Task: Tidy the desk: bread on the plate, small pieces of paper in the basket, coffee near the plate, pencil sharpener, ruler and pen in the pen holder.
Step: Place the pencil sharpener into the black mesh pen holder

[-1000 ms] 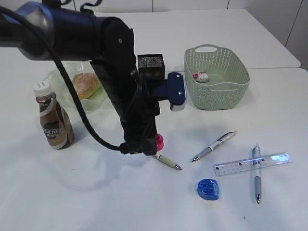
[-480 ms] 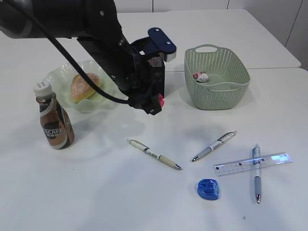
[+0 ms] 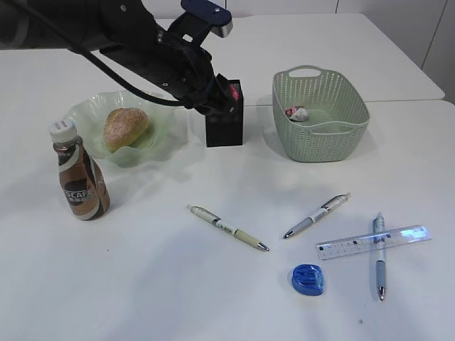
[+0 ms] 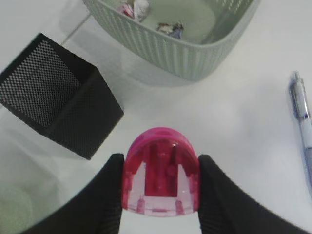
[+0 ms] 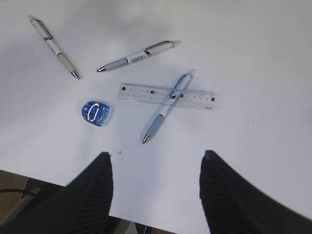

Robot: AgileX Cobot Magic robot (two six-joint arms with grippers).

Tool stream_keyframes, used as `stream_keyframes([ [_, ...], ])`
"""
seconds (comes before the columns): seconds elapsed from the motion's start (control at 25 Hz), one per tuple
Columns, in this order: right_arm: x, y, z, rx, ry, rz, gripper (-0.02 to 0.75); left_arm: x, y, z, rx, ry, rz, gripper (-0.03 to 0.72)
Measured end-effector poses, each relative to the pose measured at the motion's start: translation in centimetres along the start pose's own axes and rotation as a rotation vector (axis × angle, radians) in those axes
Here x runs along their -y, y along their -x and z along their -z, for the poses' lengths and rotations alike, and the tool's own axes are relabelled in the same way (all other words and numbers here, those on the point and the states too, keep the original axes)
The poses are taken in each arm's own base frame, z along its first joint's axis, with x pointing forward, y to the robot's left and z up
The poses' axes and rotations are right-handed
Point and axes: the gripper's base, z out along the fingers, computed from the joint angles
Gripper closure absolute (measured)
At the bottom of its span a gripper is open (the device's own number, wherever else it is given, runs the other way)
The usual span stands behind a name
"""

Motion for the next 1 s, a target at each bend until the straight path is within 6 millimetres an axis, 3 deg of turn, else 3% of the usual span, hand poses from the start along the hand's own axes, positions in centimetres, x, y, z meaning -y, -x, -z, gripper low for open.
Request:
stream_keyframes([
  [0.44,0.0,0.0,0.0,0.004,0.000,0.000,0.288,-1.5,1.7,0.3,0.214,0.077,0.161,0.407],
  [1.0,0.0,0.0,0.0,0.004,0.002,-0.001,0.288,-3.2,2.1,0.8,0.296,0.141,0.225,0.407],
])
